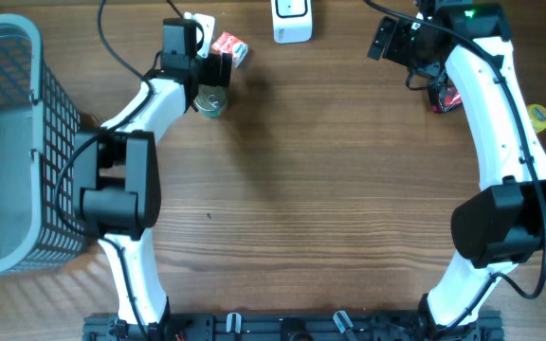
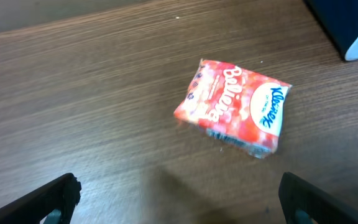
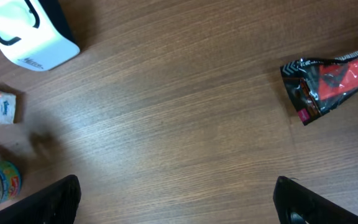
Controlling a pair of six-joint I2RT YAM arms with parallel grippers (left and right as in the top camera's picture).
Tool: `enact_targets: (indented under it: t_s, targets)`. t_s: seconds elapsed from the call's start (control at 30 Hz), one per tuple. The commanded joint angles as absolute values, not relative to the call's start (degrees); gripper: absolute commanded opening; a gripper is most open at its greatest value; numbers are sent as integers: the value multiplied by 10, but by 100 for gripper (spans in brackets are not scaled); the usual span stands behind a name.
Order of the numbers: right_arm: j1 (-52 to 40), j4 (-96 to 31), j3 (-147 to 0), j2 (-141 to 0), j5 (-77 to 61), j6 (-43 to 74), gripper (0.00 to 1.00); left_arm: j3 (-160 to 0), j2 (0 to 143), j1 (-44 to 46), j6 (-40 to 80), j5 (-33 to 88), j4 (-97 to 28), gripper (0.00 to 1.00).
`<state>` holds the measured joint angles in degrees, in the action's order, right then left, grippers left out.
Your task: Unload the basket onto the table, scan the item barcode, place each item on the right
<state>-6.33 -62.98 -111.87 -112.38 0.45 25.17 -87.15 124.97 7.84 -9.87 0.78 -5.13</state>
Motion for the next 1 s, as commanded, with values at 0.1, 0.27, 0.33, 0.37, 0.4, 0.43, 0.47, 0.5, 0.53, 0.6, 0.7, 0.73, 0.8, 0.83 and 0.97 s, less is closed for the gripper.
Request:
enact_targets:
  t_s: [0.1, 0.27, 0.33, 0.37, 0.4, 0.43, 0.47, 0.5, 0.53, 0.6, 0.7, 0.73, 0.8, 0.83, 0.97]
  targets:
    - [-63, -617, -1121, -1114, 1, 246, 100, -957, 1313, 84, -123, 64, -51, 100]
    - [-63, -609, -1121, -1114, -1, 261, 100, -962, 1337, 93, -133, 79, -53, 100]
    - [-63, -606, -1121, -1114, -1, 261, 100, -962, 1346, 97, -133, 79, -54, 100]
    - [-63, -606, -1121, -1114, -1, 261, 100, -962, 1349, 99, -133, 79, -54, 100]
    - [-63, -607, -1121, -1114, -1, 261, 100, -962, 1351, 100, -133, 79, -53, 100]
    - [-63, -607, -1121, -1114, -1, 261, 100, -962, 1352, 102, -136, 79, -53, 100]
    - [-63, -607, -1121, -1114, -1, 264, 100, -962, 1354, 102, -143, 79, -53, 100]
    - [-63, -607, -1121, -1114, -1, 272, 100, -962, 1357, 102, -148, 79, -53, 100]
    - [-63, -607, -1121, -1114, -3, 272, 100, -962, 1358, 102, -148, 79, -54, 100]
    - [-63, -607, -1121, -1114, -8, 272, 100, -962, 1365, 102, -148, 79, -53, 100]
    - [-63, -607, -1121, -1114, -16, 272, 100, -962, 1377, 102, -148, 79, -42, 100]
    - [-63, -607, -1121, -1114, -16, 272, 100, -962, 1380, 102, -148, 79, -39, 100]
    - [-63, -607, -1121, -1114, -16, 272, 100, -962, 1385, 102, -148, 74, -28, 100]
    - [-63, -608, -1121, -1114, -16, 275, 100, -962, 1386, 102, -149, 74, -26, 100]
    - [-63, -609, -1121, -1114, -16, 287, 100, -965, 1385, 101, -148, 74, -11, 95]
